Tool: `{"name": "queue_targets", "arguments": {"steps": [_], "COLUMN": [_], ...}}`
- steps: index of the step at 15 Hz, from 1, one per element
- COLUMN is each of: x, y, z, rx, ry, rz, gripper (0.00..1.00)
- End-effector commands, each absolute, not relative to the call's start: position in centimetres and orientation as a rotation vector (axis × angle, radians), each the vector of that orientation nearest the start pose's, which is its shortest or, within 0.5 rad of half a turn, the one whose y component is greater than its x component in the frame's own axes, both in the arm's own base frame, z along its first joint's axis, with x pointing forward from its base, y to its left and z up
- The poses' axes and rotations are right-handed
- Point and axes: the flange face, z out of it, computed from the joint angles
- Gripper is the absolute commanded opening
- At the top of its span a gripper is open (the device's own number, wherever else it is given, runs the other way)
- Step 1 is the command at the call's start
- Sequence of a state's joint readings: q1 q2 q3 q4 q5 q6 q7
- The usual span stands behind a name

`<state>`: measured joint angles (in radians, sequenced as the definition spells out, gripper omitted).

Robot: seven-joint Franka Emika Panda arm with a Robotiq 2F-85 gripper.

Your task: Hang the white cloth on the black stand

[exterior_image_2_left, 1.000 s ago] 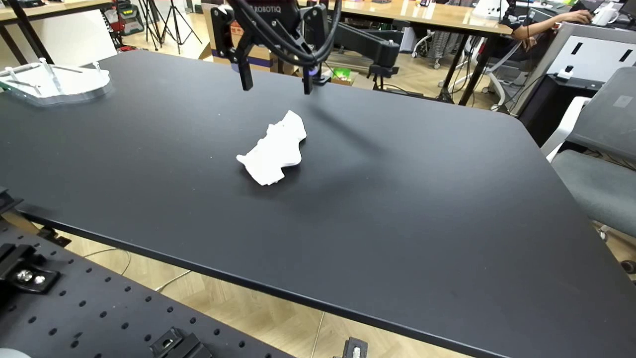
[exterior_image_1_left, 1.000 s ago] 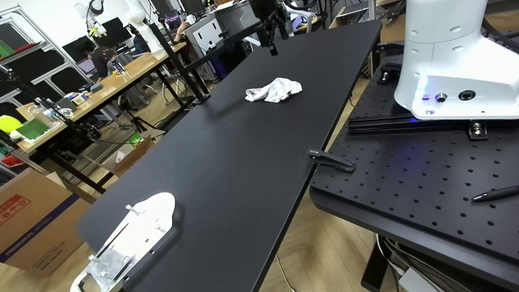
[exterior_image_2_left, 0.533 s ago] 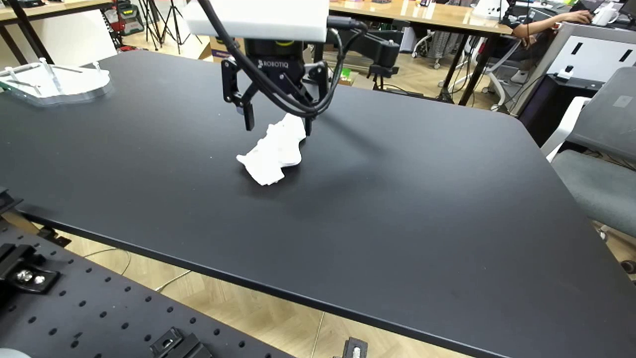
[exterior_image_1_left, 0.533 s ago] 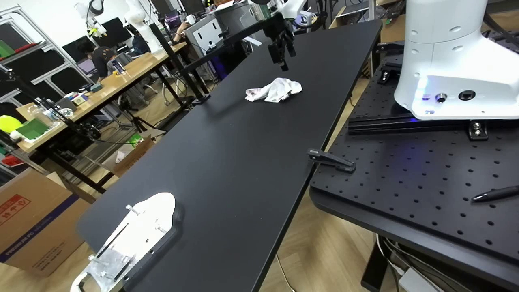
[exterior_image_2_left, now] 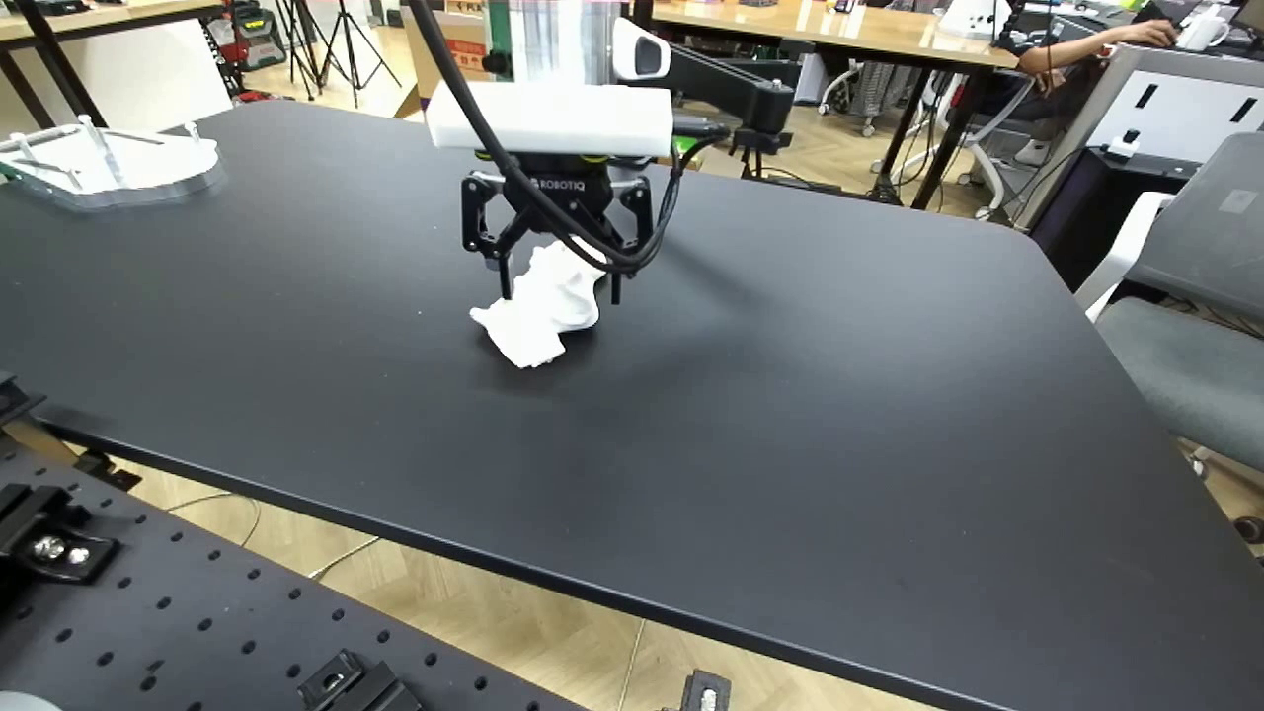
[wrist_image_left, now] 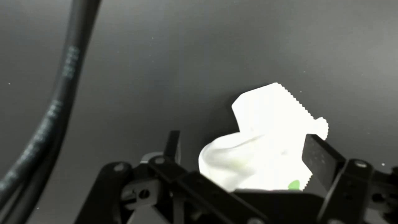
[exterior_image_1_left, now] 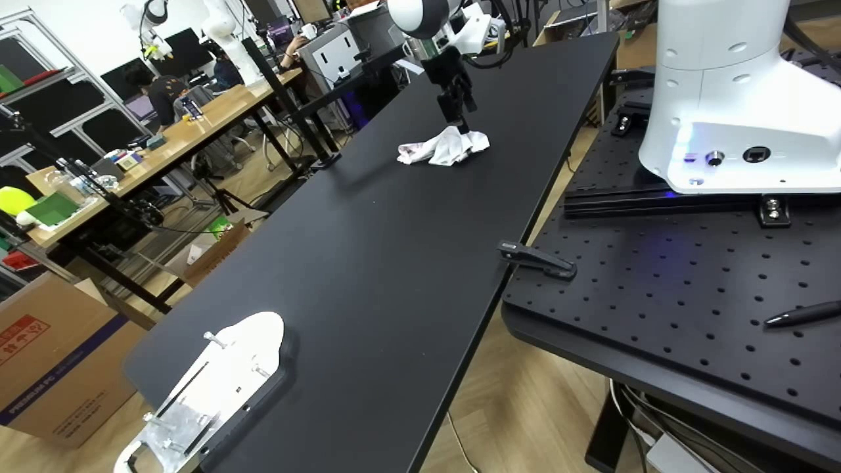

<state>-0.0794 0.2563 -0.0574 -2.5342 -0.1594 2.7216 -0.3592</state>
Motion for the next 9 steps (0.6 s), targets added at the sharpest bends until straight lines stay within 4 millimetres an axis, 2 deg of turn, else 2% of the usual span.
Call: {"name": "queue_targets", "arguments": {"steps": [1,5,6,7,9], "x": [46.6,47.9,48.2,48.4,48.8], "y": [-5.5,-4.7,-4.5,-4.3,-4.1], "z": [16.5,15.5,15.3,15.1,14.9], "rx": [-3.131,-3.116,-3.117,-3.113,-3.112], "ry": [-0.68,-0.741,-0.748,-0.763,-0.777], "rz": [0.134,0.137,0.138,0.144,0.146], "gripper": [1.0,1.0,0.75,0.74,0.6]}}
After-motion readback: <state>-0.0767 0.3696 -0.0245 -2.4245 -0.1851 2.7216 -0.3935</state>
